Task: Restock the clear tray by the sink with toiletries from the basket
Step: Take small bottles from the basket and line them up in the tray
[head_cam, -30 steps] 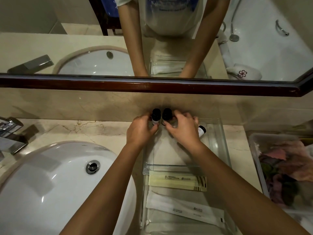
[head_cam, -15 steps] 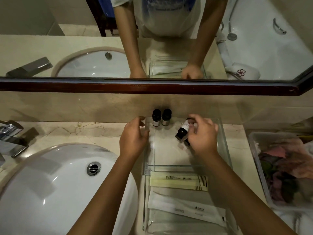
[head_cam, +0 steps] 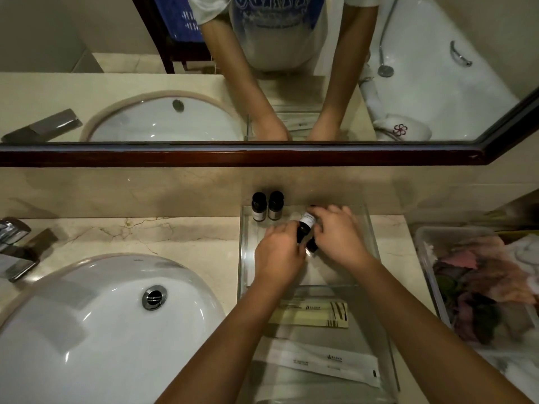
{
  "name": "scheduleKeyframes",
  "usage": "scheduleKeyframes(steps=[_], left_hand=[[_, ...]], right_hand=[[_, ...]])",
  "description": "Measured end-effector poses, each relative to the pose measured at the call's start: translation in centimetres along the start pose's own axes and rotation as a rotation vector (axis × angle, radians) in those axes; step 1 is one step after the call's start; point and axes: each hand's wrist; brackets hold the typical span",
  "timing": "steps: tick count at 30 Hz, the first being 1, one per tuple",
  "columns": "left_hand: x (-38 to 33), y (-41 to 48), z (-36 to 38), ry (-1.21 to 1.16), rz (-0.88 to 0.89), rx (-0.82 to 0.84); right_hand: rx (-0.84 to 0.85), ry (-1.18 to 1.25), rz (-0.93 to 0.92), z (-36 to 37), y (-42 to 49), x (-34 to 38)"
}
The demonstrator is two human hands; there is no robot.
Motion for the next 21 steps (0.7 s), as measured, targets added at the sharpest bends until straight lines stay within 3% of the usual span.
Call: scheduleKeyframes(steps=[4, 8, 11, 21], left_hand=[[-0.3, 0.2, 0.7, 0.017, -0.046, -0.05], [-0.3, -0.2, 0.4, -0.09, -0.051, -0.205], [-0.7, 0.1, 0.1, -0.148, -0.007, -0.286], [0.3, -0.1, -1.0, -0.254, -0.154, -0.319]], right_hand=[[0.03, -0.031, -0.023, -0.2, 0.3, 0.1], [0.037, -0.004, -0.039, -0.2, -0.1, -0.1], [-0.025, 0.017, -0.056, 0.2, -0.3, 0.0], [-0.076, 0.133, 0.079, 1.9, 0.6, 0.7]])
Point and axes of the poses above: each hand's wrist, its own y-axis towards the middle knuckle, its own z-axis out of the palm, x = y × z, and after that the axes turned 15 degrees about -x, right-handed
